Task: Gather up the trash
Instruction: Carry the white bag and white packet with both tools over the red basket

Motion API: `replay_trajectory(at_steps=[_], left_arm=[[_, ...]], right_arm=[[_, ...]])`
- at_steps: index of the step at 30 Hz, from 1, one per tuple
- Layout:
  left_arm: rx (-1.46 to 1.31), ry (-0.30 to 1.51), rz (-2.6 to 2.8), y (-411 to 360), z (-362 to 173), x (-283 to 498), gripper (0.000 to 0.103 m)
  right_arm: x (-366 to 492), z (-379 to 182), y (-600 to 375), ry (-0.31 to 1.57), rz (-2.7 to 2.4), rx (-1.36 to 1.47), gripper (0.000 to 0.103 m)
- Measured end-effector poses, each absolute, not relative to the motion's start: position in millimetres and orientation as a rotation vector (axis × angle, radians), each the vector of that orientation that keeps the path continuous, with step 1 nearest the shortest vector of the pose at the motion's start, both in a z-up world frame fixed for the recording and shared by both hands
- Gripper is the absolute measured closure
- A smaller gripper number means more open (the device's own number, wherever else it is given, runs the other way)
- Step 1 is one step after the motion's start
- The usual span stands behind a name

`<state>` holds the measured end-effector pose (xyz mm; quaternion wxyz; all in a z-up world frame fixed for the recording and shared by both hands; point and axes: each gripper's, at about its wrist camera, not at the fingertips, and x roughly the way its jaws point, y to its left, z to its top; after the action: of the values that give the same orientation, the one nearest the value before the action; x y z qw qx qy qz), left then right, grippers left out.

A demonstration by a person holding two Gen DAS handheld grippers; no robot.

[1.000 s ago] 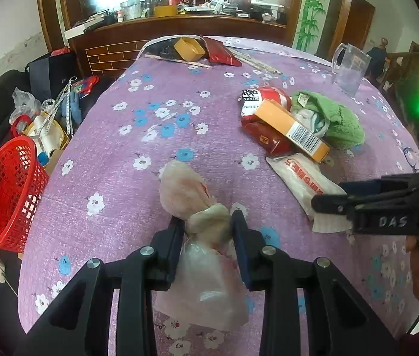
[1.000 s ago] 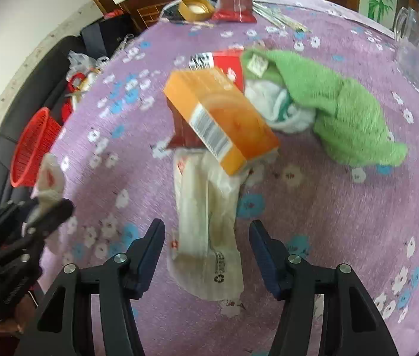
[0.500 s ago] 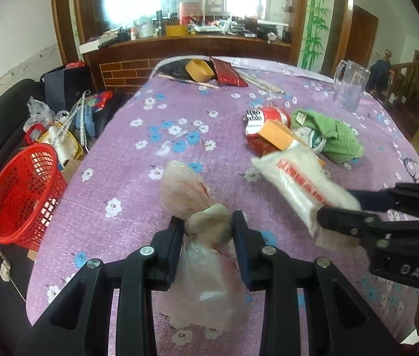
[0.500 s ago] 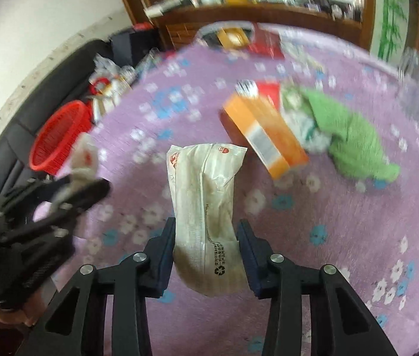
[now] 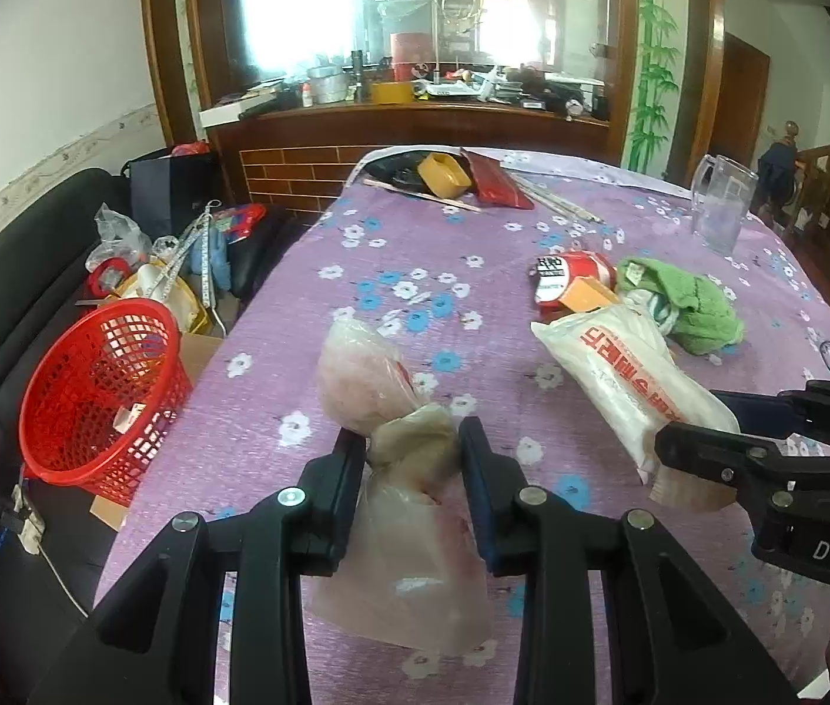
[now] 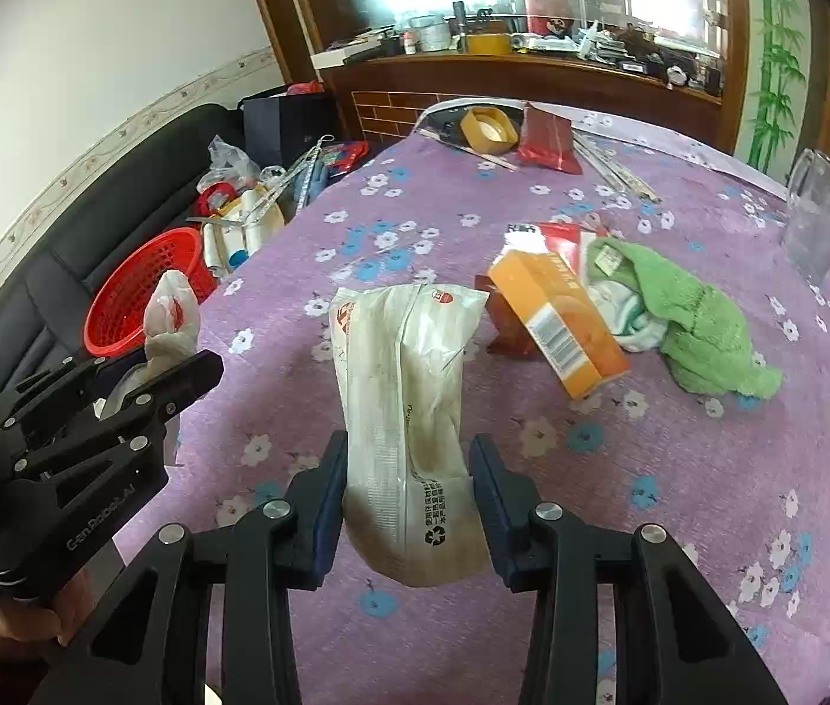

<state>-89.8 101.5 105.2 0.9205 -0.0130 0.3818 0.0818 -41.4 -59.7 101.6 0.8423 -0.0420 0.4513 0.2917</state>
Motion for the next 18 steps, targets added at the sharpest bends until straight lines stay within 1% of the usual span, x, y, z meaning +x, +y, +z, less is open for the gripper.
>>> replay_trajectory(at_steps=[18], left_arm=[[0.008, 0.759, 0.214, 122, 112, -102, 0.071]], right_arm=[[-42, 103, -36, 0.968, 0.637, -0.084, 0.059]])
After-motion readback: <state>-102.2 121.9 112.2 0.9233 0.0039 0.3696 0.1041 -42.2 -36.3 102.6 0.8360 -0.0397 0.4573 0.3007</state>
